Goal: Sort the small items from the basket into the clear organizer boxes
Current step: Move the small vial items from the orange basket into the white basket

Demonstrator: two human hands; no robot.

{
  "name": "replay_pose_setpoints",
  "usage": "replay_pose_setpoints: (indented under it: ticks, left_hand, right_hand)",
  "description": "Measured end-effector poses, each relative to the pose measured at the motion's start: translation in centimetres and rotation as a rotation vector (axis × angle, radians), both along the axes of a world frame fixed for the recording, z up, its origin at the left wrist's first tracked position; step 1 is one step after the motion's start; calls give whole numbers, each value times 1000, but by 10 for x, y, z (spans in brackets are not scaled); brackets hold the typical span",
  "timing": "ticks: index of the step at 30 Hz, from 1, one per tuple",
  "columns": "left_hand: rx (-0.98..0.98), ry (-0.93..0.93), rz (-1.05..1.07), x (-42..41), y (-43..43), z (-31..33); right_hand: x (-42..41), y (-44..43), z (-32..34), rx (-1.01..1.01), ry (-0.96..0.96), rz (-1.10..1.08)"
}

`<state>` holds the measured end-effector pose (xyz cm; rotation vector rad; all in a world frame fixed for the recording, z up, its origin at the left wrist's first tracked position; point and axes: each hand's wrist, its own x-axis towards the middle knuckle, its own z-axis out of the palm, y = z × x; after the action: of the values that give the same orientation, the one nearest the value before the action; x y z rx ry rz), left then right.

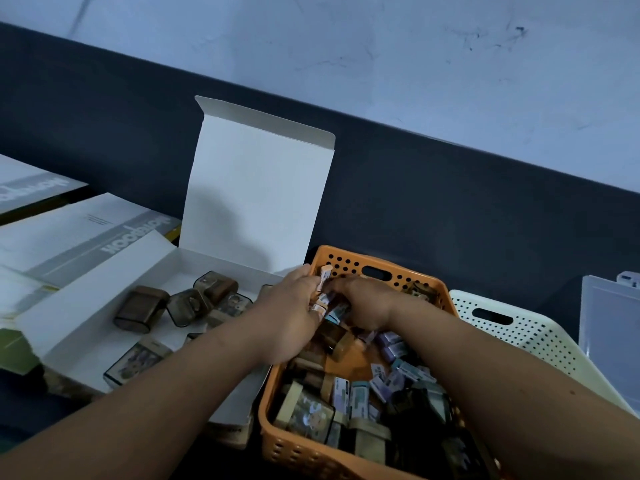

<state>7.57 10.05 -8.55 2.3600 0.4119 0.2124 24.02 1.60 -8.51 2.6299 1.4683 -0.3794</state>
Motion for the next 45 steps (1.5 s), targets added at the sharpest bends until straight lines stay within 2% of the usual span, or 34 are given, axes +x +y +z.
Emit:
replay_pose_setpoints:
  ticks: [6,13,24,32,35,40,45]
  left_hand:
    - [0,-14,-4,-1,0,-2]
    - [14,-11,-4,0,0,-1]
    - [1,-16,-4,0,-1,-1]
    - [10,-13,-2,-1,-2,0]
    - [5,-15,-6,0,-1,-1]
    - [3,-17,0,1,-3,1]
    - [40,-2,17,2,-6,6]
  right_hand:
    - [-1,0,3,-12,-1,30]
    - [-3,7,7,-174,-20,23]
    - [-4,-7,6,61,125,-73]
    - [-3,-7,6,110,240,-118]
    - [3,-15,11,229,338,-158]
    - [7,-48,32,495,683,-275]
    - [1,-99,53,633,709,-305]
